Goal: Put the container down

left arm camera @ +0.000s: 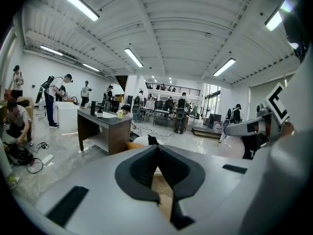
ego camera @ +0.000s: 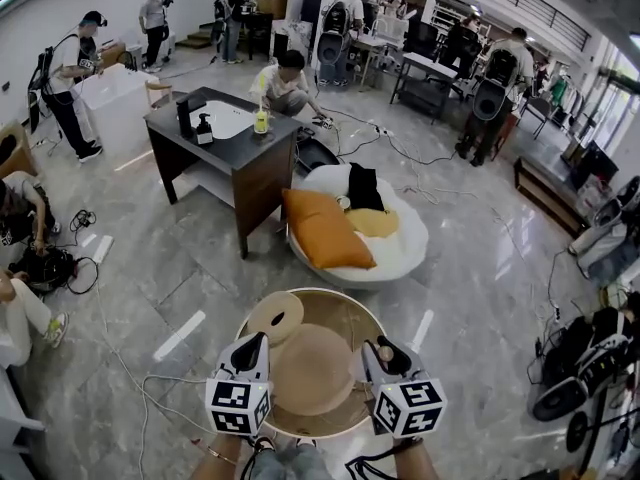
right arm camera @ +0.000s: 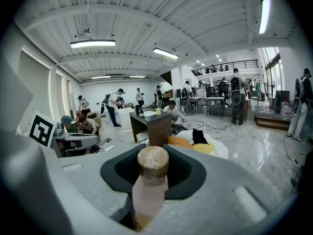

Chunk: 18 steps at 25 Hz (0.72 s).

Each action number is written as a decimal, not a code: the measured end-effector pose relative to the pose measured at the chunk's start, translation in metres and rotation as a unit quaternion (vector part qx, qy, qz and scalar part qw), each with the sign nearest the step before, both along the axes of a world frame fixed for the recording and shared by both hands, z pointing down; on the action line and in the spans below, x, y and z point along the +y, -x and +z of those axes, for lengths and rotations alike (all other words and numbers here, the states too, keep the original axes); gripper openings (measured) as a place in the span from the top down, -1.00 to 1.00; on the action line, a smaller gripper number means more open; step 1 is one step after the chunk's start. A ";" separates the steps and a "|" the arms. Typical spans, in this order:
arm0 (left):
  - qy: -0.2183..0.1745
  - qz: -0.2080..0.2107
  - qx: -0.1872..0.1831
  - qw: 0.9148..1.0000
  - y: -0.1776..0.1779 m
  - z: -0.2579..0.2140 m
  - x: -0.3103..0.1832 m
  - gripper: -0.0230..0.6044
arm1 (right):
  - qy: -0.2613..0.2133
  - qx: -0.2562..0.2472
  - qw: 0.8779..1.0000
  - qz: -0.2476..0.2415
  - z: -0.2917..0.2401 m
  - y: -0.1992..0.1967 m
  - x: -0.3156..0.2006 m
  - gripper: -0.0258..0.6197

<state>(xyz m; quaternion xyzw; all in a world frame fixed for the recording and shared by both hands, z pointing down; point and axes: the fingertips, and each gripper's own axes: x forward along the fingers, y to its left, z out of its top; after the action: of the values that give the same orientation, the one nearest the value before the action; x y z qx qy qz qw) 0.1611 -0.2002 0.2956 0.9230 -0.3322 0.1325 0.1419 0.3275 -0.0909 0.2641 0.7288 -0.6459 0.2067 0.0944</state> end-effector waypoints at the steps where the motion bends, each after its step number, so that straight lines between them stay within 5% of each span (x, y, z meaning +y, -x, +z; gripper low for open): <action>1: 0.002 -0.003 -0.001 1.000 0.001 0.005 -0.002 0.95 | 0.000 0.000 1.000 0.000 0.004 -0.001 -0.001 0.56; 18: 0.053 -0.038 -0.031 0.997 0.025 0.124 -0.007 0.95 | 0.035 -0.038 0.999 0.001 0.127 0.011 -0.016 0.56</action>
<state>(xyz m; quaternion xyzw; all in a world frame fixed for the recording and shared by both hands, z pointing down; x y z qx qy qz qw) 0.1359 -0.2069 0.4198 0.8964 -0.3636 0.1732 0.1850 0.3164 -0.1065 0.3910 0.7173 -0.6408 0.2566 0.0948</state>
